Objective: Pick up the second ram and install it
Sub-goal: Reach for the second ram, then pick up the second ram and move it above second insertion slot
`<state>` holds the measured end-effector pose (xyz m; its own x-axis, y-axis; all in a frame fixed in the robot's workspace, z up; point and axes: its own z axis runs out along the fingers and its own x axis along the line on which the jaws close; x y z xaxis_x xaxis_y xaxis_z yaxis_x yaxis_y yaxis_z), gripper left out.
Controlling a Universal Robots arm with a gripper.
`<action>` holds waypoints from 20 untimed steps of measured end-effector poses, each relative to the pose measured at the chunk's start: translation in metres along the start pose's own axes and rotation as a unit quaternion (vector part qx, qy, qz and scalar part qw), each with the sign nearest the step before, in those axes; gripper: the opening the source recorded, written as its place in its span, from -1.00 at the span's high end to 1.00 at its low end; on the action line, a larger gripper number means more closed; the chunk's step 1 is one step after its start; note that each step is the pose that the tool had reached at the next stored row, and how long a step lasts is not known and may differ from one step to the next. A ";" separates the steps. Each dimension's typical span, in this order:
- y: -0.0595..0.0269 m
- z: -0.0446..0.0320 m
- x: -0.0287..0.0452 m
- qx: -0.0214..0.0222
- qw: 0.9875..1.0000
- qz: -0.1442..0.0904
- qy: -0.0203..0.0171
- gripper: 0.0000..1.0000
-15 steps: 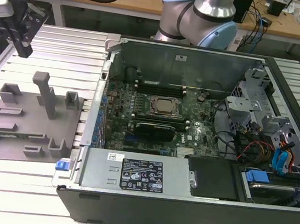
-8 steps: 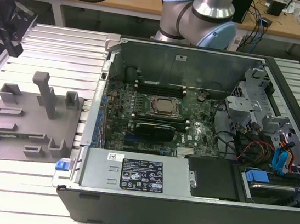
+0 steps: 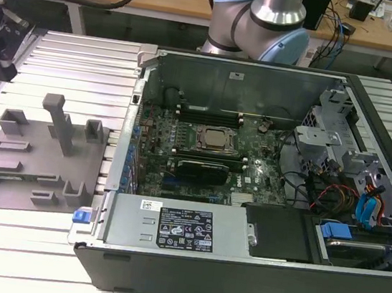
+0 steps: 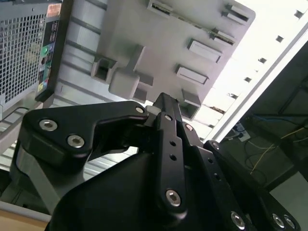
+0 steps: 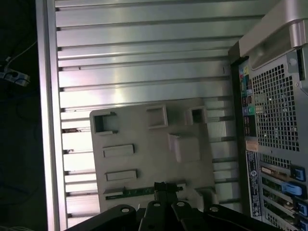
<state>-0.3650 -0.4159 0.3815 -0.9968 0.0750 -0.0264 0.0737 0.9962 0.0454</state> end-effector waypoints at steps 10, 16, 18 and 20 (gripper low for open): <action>-0.0397 0.0001 0.0014 0.000 1.000 0.000 0.000 0.84; -0.0399 0.0001 0.0014 0.000 1.000 0.000 0.000 0.84; -0.0400 0.0001 0.0014 0.000 1.000 0.000 0.000 0.84; -0.0400 0.0001 0.0014 0.000 1.000 0.000 0.000 0.84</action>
<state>-0.3693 -0.4557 0.3796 -0.9969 0.0748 -0.0263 0.0736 0.9963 0.0453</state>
